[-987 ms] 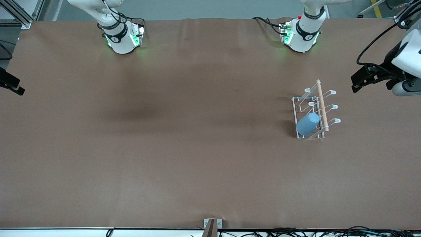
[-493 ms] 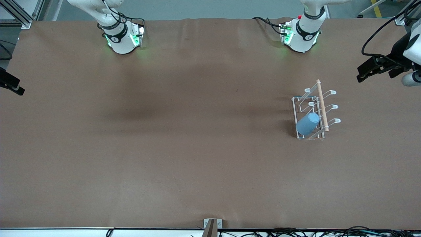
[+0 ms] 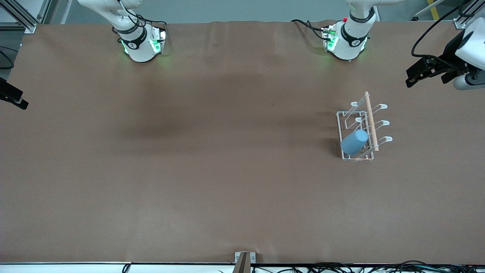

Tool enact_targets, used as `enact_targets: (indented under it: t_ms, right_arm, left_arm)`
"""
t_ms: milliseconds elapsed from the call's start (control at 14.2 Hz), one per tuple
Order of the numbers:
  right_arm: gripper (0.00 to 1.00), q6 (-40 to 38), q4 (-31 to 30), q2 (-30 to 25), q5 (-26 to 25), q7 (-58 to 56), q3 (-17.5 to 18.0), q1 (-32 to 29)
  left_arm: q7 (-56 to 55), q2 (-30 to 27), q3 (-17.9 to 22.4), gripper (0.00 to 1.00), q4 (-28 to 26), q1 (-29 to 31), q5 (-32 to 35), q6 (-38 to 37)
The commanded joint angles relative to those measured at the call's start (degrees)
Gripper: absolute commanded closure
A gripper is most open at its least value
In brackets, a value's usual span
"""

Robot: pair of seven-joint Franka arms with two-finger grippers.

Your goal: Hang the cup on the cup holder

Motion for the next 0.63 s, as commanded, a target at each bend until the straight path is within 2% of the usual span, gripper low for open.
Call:
enact_targets:
  t_ms: [0, 211, 564]
  right_arm:
    - [0.00, 0.1, -1.6, -1.5, -1.2, 1.1, 0.5, -0.1]
    - [0.00, 0.3, -1.7, -1.5, -1.2, 1.1, 0.5, 0.0]
    - [0.00, 0.1, -1.7, -1.5, -1.2, 1.1, 0.5, 0.0]
  left_arm:
    - [5.5, -1.0, 0.3, 0.00, -1.5, -0.3, -0.4, 1.5]
    - [9.7, -0.2, 0.3, 0.00, -0.9, 0.0, 0.1, 1.5]
    - [10.0, 0.5, 0.3, 0.00, 0.5, 0.3, 0.0, 1.5]
